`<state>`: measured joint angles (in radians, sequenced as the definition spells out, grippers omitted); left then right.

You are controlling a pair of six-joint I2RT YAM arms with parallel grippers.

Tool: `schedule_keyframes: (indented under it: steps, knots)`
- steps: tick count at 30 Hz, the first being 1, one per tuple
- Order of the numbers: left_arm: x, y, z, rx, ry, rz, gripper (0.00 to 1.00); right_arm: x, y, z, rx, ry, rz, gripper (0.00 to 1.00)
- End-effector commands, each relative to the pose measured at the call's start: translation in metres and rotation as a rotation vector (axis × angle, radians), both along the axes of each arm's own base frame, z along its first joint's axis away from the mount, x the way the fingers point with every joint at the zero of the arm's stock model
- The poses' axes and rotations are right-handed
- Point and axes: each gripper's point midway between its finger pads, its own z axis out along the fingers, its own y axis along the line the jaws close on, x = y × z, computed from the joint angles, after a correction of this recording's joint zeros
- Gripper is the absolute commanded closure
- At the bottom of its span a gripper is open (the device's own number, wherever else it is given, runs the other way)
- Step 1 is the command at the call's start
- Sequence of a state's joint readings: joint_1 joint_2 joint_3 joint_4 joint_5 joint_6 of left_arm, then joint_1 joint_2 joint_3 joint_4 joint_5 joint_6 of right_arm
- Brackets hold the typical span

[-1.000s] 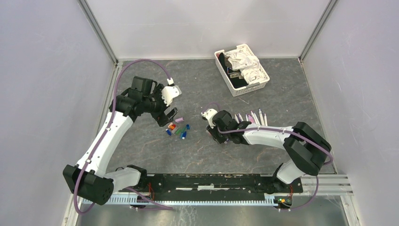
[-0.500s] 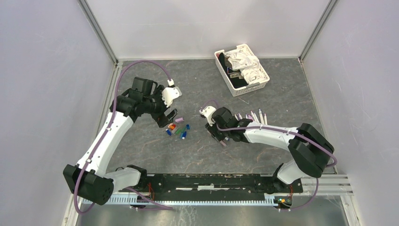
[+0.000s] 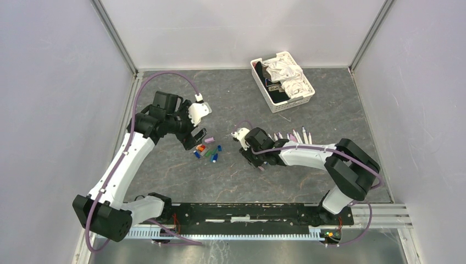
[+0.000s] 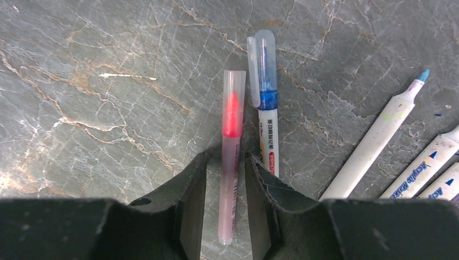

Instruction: Open the pen caps

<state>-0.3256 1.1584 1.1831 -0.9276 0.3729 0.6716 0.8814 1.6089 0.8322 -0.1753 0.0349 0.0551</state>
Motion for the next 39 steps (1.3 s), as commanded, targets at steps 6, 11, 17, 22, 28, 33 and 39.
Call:
schedule_keyframes:
  steps: [6,11,17,22,28,33,39]
  knots:
    - [-0.01,-0.004,0.006,-0.029,-0.009,-0.048,0.0,-0.008,-0.005,-0.013,-0.022,0.048,0.015,0.72]
    - [-0.015,-0.007,0.009,-0.044,-0.002,-0.063,0.0,-0.02,-0.004,-0.015,0.006,0.081,0.025,0.82]
    - [-0.022,-0.012,0.008,-0.073,0.025,-0.088,0.0,-0.026,0.007,-0.008,0.061,0.098,0.054,0.96]
    - [-0.036,-0.016,0.003,-0.094,0.057,-0.134,0.0,-0.031,0.027,0.012,0.161,0.113,0.121,1.0]
    - [-0.049,-0.016,-0.009,-0.092,0.082,-0.193,0.0,-0.044,0.059,0.041,0.294,0.185,0.236,1.0]
    - [-0.066,-0.018,-0.026,-0.085,0.112,-0.294,0.0,-0.058,0.084,0.073,0.403,0.263,0.338,1.0]
    - [-0.078,-0.023,-0.041,-0.1,0.152,-0.384,0.01,-0.073,0.105,0.11,0.509,0.348,0.451,1.0]
